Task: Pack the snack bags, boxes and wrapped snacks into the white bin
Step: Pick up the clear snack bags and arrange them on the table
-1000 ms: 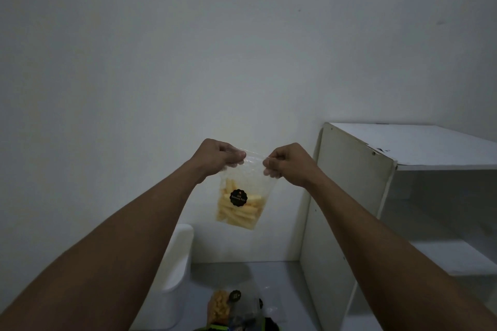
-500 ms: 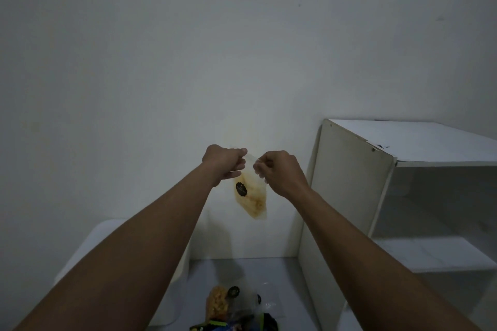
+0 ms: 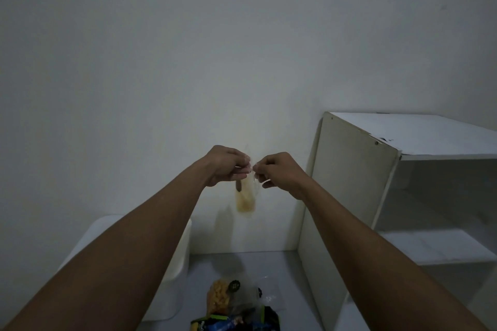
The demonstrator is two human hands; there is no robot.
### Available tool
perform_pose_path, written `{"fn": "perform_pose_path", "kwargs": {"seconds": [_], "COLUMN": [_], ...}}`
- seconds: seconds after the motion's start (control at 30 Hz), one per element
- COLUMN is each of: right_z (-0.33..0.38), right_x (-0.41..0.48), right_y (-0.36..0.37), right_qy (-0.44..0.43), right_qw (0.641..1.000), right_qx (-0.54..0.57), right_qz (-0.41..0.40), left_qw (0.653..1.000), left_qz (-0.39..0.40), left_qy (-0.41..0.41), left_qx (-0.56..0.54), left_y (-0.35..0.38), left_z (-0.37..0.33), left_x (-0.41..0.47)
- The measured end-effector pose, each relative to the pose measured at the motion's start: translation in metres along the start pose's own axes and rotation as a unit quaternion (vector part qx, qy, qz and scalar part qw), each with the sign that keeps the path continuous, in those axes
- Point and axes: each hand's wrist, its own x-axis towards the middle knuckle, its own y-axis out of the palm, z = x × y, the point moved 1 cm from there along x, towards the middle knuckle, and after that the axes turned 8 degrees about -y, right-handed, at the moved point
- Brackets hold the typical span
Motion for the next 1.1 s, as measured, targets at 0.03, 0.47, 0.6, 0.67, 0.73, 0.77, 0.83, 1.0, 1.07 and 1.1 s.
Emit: {"fn": "perform_pose_path", "kwargs": {"seconds": [0.03,0.47,0.6,0.67,0.73,0.77,0.83,1.0,1.07,1.1], "right_z": [0.0,-0.018,-0.029,-0.034,-0.041,-0.045,-0.053,-0.094,-0.122,-0.138], "right_x": [0.0,0.003,0.006,0.007,0.007,0.007,0.009,0.02,0.022,0.024], "right_y": [0.001,0.017,0.019,0.02,0.02,0.02,0.02,0.024,0.033,0.039], "right_qy": [0.008,-0.009,-0.029,-0.02,-0.013,-0.01,-0.006,0.021,0.061,0.081], "right_qw": [1.0,0.992,0.99,0.993,0.995,0.995,0.996,0.992,0.993,0.993], "right_qx": [0.02,-0.123,-0.118,-0.075,-0.052,-0.04,-0.021,-0.024,-0.032,-0.031], "right_qz": [0.002,0.008,-0.07,-0.087,-0.086,-0.085,-0.091,-0.121,-0.095,-0.075], "left_qw": [1.0,0.997,0.993,0.982,0.986,0.992,0.995,0.992,0.987,0.984], "left_qz": [0.004,-0.04,-0.121,-0.183,-0.153,-0.112,-0.051,-0.119,-0.151,-0.168], "left_qy": [-0.008,-0.043,-0.001,0.018,-0.012,-0.036,-0.076,-0.05,-0.053,-0.056], "left_qx": [-0.005,-0.052,-0.016,0.037,0.06,0.055,0.029,0.002,0.001,0.001], "left_y": [-0.002,-0.007,-0.013,-0.016,-0.015,-0.013,-0.007,-0.002,0.0,0.001], "left_z": [0.002,0.008,0.025,0.043,0.064,0.074,0.09,0.12,0.131,0.138], "left_x": [0.001,0.014,0.023,0.03,0.036,0.038,0.043,0.064,0.074,0.08]}}
